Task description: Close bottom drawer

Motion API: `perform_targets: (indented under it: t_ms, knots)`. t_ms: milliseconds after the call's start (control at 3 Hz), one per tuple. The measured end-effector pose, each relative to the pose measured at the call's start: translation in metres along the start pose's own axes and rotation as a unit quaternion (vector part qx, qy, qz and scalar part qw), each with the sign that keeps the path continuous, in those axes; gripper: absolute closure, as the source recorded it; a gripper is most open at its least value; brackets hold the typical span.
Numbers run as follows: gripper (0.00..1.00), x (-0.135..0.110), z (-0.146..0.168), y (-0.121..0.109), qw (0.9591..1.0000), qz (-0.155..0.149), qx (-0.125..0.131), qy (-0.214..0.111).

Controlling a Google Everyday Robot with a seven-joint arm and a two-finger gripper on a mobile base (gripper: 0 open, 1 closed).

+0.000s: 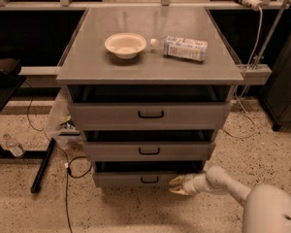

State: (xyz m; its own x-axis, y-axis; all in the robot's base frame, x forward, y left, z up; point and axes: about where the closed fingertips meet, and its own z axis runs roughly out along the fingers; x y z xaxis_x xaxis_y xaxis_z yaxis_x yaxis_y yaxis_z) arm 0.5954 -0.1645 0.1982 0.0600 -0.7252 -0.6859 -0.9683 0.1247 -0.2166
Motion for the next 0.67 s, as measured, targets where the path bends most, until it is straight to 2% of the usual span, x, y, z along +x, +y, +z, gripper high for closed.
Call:
perform_targets:
  t_ms: [333,667]
  knots:
    - [0.88,0.004,0.027,-0.027,0.9999,-0.008,0.001,0.008]
    - [0.86,0.009,0.015,-0.063,0.9993,-0.015,0.031,0.017]
